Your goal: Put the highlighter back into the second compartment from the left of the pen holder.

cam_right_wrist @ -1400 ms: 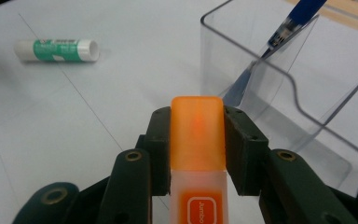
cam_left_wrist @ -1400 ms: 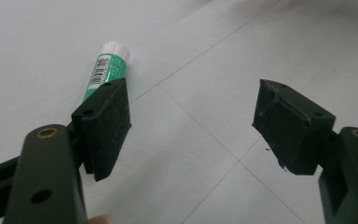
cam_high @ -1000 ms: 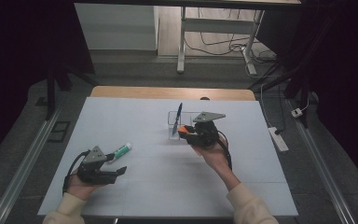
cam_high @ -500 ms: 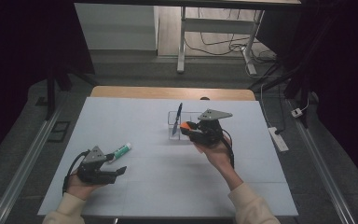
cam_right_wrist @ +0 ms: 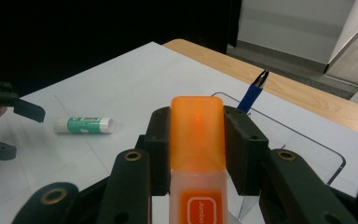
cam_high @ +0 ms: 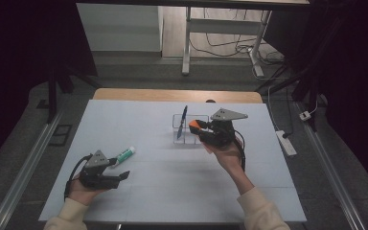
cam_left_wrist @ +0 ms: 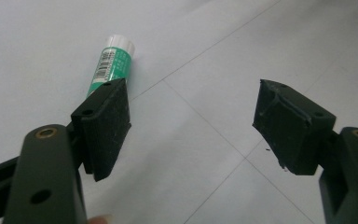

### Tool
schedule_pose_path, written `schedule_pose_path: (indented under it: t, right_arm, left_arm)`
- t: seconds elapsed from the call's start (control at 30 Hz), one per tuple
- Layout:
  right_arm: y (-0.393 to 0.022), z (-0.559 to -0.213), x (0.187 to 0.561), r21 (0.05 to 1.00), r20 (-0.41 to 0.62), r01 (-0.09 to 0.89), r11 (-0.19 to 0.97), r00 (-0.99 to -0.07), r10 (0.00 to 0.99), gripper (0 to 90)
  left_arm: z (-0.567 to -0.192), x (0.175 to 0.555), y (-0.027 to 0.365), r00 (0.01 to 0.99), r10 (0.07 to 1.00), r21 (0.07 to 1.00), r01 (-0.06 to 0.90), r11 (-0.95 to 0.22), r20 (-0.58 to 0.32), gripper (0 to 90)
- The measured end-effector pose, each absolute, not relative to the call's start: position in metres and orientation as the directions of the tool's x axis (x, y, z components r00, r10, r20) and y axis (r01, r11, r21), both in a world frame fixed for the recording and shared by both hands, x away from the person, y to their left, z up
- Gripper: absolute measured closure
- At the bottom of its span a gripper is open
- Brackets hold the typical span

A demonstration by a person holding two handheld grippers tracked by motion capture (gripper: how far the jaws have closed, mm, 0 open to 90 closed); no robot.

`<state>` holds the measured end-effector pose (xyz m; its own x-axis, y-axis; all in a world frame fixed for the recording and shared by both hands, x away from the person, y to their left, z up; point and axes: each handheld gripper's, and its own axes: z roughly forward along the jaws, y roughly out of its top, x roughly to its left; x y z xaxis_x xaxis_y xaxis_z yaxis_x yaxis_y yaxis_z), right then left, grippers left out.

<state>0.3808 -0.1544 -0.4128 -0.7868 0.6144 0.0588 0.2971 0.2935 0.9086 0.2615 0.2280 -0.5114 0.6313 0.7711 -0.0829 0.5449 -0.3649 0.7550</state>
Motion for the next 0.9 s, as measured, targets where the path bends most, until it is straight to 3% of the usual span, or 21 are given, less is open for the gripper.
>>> schedule_pose_path:
  t: [0.9]
  right_arm:
    - [-0.142, -0.392, 0.408, 0.936, 0.062, 0.264, 0.234, -0.776, 0.628, 64.0]
  left_arm:
    - [-0.513, 0.263, 0.228, 0.635, 0.768, 0.751, 0.546, -0.370, -0.083, 27.1]
